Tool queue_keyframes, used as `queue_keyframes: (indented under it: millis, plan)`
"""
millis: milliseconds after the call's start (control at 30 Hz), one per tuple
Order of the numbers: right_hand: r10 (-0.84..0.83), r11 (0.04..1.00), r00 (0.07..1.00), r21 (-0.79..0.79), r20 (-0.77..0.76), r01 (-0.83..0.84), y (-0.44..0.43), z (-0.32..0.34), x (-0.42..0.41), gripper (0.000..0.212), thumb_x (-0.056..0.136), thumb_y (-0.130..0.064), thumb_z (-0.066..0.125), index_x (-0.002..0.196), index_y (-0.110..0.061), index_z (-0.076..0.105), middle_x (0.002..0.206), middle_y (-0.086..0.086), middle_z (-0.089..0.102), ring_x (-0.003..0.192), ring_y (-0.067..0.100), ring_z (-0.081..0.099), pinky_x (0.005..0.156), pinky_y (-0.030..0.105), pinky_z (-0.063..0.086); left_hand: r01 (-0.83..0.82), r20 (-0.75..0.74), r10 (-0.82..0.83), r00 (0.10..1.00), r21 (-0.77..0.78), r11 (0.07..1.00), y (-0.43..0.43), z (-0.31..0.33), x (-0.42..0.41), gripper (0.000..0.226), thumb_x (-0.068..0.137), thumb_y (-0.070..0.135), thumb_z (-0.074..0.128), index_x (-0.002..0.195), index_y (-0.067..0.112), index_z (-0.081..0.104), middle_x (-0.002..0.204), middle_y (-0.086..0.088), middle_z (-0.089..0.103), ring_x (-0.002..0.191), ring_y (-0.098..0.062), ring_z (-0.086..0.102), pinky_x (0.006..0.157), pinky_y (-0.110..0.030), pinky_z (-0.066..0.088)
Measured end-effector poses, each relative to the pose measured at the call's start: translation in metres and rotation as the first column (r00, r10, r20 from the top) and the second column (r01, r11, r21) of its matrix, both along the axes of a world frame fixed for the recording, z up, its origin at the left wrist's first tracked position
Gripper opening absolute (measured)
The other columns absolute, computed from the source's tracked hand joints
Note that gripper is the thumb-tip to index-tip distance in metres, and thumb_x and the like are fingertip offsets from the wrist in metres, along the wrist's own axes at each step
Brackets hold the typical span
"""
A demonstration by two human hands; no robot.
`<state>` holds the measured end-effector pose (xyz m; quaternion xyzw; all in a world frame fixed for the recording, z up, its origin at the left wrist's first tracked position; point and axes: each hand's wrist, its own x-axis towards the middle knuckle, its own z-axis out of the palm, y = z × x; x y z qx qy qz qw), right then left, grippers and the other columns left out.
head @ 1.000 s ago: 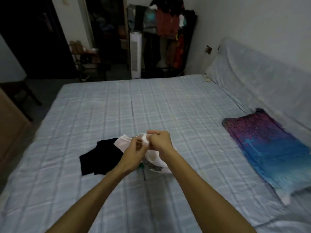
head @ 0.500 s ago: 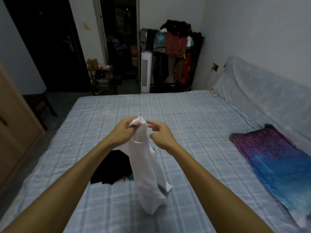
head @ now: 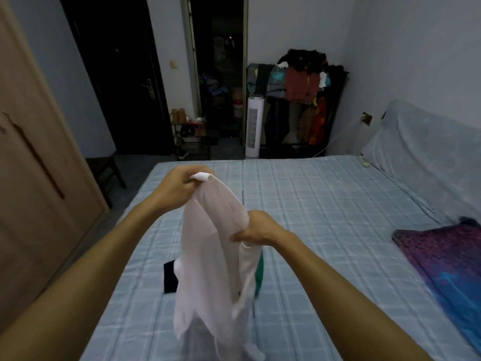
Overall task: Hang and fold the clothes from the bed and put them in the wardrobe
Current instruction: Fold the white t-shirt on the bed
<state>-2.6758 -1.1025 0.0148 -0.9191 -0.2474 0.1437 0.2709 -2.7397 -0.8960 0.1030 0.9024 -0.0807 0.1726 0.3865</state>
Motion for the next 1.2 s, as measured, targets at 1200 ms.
queue_keyframes:
  millis: [1200]
  plan:
    - [-0.605,0.769,0.63,0.563,0.487,0.304,-0.216,0.118,-0.055,0.009,0.09,-0.022,0.057,0.092,-0.022,0.066,0.085,-0.004,0.064,0.079,0.017,0.058,0.06,0.025,0.037,-0.255,0.395,0.31,0.865,-0.186,0.949,-0.095,0.051,-0.034,0.024,0.093,0.012,0.049,0.099,0.023,0.069,0.087,0.009,0.066,0.081,-0.007,0.058,0.065,-0.011,0.038]
